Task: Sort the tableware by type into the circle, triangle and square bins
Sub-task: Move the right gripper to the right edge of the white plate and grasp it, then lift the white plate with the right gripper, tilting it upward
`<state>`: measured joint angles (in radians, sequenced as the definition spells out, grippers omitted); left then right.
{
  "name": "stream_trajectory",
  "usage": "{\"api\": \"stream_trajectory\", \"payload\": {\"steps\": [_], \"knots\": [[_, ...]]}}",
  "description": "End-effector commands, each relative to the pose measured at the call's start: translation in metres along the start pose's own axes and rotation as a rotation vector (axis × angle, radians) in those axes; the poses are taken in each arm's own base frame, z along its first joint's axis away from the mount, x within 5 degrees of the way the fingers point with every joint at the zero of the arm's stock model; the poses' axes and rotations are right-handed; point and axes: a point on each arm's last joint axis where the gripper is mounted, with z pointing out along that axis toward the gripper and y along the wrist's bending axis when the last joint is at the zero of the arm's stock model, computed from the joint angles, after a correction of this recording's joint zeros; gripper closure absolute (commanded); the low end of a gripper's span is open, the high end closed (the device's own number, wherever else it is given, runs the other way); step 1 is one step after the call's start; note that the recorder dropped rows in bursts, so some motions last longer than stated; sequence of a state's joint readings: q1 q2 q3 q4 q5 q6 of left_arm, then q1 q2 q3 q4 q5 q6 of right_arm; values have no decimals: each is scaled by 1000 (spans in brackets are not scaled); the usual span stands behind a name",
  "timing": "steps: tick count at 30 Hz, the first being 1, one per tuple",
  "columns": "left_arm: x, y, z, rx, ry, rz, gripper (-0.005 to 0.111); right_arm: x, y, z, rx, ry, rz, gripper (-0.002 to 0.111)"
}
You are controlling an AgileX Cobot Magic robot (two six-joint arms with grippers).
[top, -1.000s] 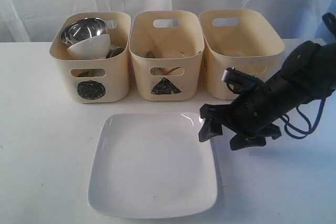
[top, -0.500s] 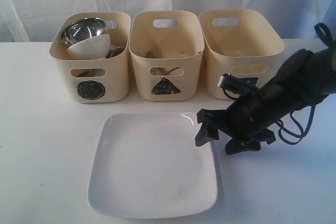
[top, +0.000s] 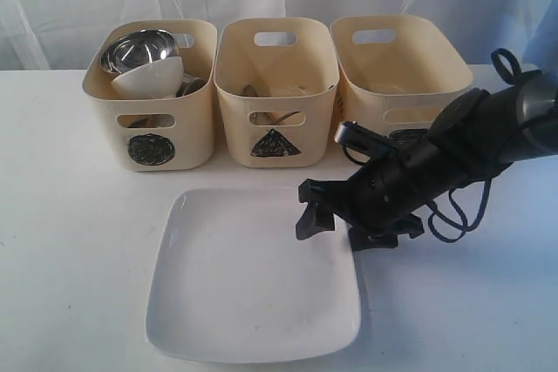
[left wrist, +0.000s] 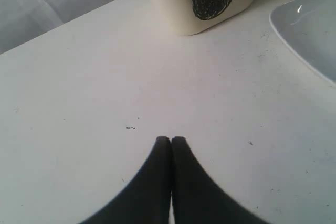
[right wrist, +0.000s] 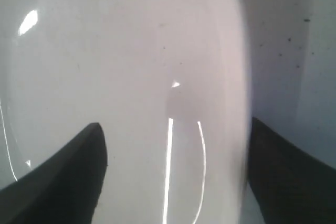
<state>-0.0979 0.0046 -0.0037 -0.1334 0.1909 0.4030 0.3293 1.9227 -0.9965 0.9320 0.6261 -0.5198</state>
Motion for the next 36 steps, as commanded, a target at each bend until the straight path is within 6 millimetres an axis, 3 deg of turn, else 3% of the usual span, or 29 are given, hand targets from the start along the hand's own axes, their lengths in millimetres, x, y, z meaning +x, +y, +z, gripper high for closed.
{"api": "stream_trajectory", "payload": {"steps": [1,9,17,21,25,36], "knots": [[0,-2,0,35,-18,-6,107,6,-8,13,45,30,-21,56],[-1,-4,0,63,-28,3,107,4,-10,13,59,7,-24,108],[-1,-4,0,63,-28,3,107,3,-4,6,44,-5,-59,108],[-1,-4,0,63,-28,3,107,-1,13,-23,16,-86,-126,108],[-1,-4,0,63,-28,3,107,1,22,-36,-12,-93,-148,108],[-1,-4,0,63,-28,3,107,1,24,-40,-18,-99,-169,108]]}}
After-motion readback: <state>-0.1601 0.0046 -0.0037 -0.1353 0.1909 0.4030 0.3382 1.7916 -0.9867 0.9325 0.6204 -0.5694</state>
